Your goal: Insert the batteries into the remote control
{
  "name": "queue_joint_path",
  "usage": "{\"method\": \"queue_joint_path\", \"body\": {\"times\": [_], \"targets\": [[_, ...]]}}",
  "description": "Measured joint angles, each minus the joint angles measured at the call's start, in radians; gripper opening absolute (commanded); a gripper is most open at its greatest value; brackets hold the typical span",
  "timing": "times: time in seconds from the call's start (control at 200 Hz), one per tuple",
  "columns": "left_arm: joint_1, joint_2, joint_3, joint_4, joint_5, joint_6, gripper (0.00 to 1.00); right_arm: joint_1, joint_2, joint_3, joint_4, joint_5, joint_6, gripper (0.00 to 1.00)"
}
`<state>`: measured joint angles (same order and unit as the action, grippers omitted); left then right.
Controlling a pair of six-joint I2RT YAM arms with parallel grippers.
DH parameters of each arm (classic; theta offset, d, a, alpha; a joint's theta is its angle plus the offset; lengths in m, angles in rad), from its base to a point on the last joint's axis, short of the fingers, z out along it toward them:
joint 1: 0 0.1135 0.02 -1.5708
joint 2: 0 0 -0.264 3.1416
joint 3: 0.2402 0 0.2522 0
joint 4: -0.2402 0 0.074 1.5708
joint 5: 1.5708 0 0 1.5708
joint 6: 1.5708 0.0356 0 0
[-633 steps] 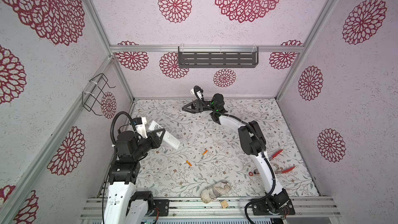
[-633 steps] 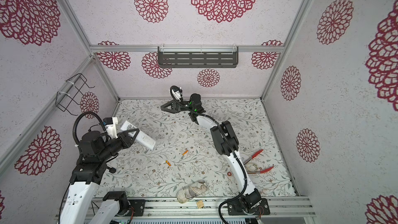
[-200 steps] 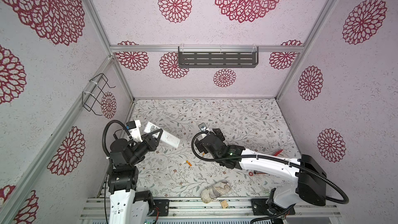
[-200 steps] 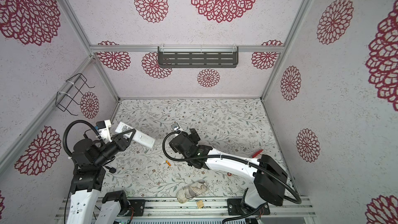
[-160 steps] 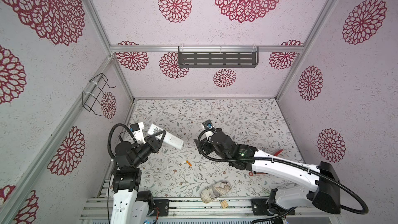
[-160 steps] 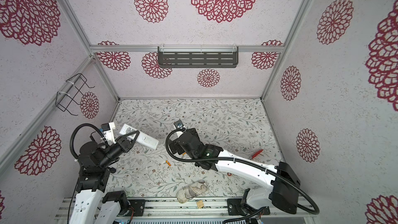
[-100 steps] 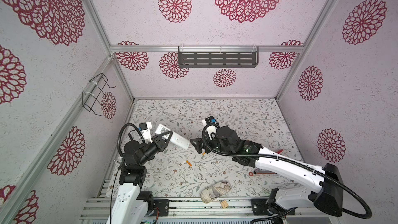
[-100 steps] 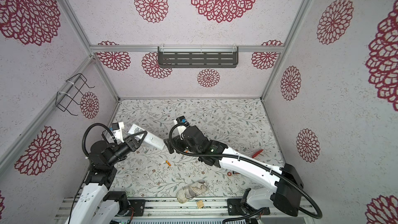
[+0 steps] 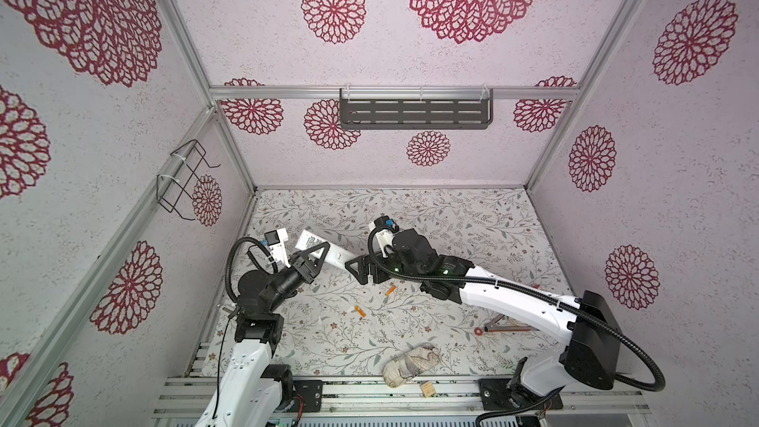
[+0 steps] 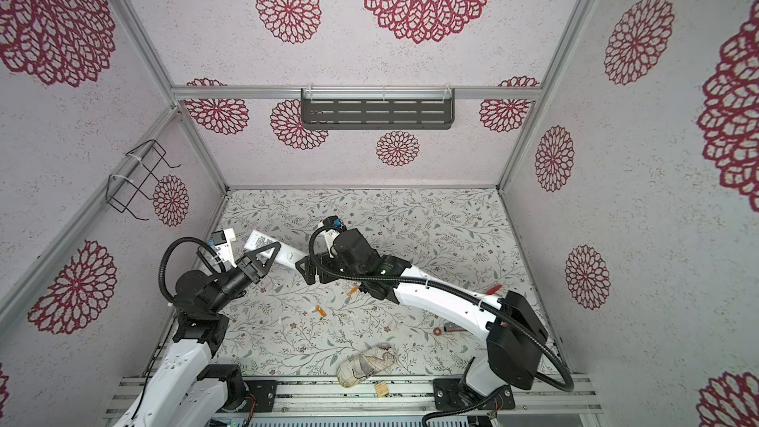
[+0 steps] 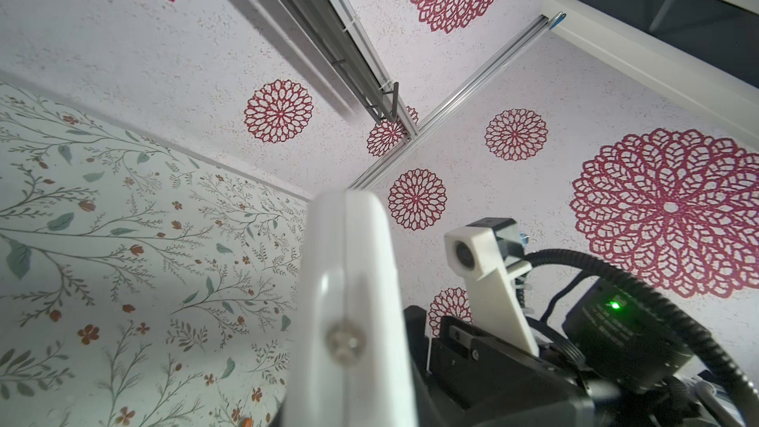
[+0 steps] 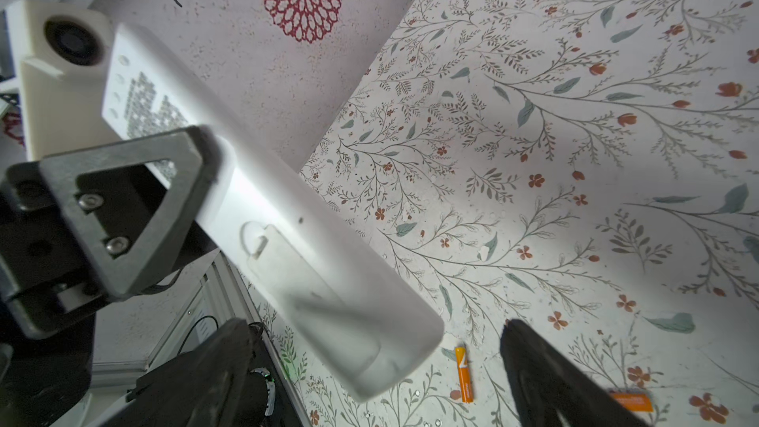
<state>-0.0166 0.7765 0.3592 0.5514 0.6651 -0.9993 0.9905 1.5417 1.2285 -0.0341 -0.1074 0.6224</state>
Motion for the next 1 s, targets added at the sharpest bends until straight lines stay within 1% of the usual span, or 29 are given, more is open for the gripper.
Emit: {"method": "queue_joint_path", "body": {"times": [0.185,0.425,0.65,1.001], "targets": [[0.009,0.005,-0.007,0.036,0.004,-0.016,0.00,-0.024,0.021,-0.004,0.077,-0.055,0.045,0.99],[0.015,0.023,-0.007,0.060,0.009,-0.027,0.00,-0.027,0.043,-0.003,0.164,-0.109,0.096,0.99],[0.021,0.029,-0.011,0.068,0.011,-0.034,0.00,-0.028,0.095,-0.002,0.201,-0.131,0.140,0.99],[0.023,0.030,-0.015,0.082,0.011,-0.042,0.00,-0.028,0.109,-0.002,0.252,-0.133,0.193,0.99]]}}
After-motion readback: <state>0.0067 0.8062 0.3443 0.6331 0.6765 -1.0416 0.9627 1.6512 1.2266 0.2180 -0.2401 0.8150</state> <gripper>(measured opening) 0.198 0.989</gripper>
